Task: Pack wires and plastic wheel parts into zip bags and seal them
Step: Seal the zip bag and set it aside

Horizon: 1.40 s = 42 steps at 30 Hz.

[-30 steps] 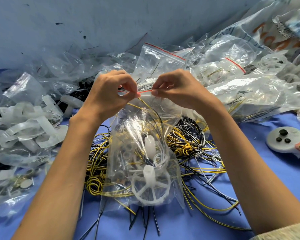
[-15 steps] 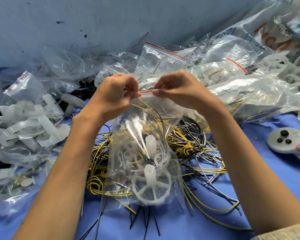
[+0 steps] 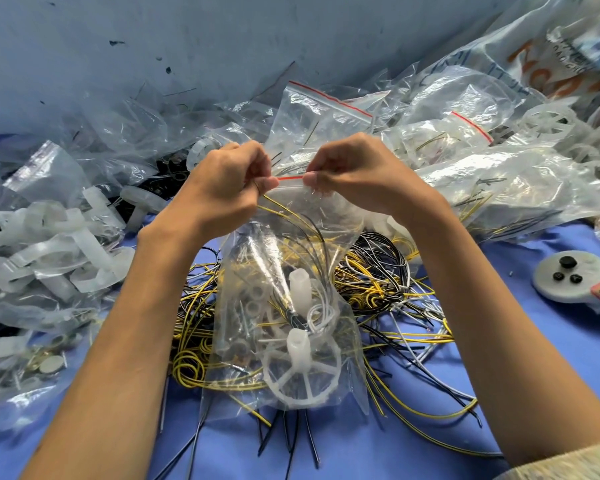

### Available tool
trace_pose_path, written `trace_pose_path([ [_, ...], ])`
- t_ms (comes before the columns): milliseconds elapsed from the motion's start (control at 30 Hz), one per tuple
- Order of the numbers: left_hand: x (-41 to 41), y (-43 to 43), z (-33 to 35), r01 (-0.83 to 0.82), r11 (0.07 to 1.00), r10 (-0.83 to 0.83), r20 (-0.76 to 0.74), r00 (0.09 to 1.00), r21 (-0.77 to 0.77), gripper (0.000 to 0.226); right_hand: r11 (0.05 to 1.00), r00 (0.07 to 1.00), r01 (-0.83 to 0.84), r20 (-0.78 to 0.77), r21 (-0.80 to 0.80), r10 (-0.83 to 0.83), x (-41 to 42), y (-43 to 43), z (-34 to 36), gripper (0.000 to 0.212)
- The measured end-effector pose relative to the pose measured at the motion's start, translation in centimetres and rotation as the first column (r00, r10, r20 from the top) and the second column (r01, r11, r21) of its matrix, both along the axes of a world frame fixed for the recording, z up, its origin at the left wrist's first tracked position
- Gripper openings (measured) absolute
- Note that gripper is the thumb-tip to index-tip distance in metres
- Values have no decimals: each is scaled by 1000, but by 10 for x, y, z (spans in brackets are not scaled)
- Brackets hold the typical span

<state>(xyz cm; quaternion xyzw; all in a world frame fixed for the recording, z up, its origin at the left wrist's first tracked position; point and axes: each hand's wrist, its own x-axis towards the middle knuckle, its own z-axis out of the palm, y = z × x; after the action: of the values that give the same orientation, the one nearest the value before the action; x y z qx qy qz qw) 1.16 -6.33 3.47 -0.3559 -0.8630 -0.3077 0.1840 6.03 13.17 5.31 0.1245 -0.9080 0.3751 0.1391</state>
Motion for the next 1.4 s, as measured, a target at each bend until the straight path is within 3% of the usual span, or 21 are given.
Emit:
trace_pose_path([
  [167,2,3,0,-44,999,46,84,995,-23,27,1000,1000,2,1,21,-2,0,0,2,9],
  [300,7,2,2,-71,997,72,49,996,-20,16,1000,1000,-4,7,19,4,0,1,1,8],
  [467,6,-7,7,-92,996,92,-2,996,-10,27,1000,1000,-8,5,-2,8,-1,6,-1,3],
  [567,8,-7,7,-16,999,16,-17,1000,33,22,1000,1000,-10,20,-23,11,0,8,0,4],
  [733,7,-11,10,37,993,-51,133,990,110,15,998,997,-45,71,48,42,5,6,2,10],
  [867,6,-16,10,34,984,-83,288,954,172,28,990,997,-50,61,133,42,9,5,4,10],
  [1033,7,-12,11,47,977,-105,278,955,208,41,969,999,-6,-33,248,15,9,1,6,7],
  [1400,17,-2,20,116,990,-130,216,968,76,10,962,987,-23,-147,272,65,10,-15,5,7],
])
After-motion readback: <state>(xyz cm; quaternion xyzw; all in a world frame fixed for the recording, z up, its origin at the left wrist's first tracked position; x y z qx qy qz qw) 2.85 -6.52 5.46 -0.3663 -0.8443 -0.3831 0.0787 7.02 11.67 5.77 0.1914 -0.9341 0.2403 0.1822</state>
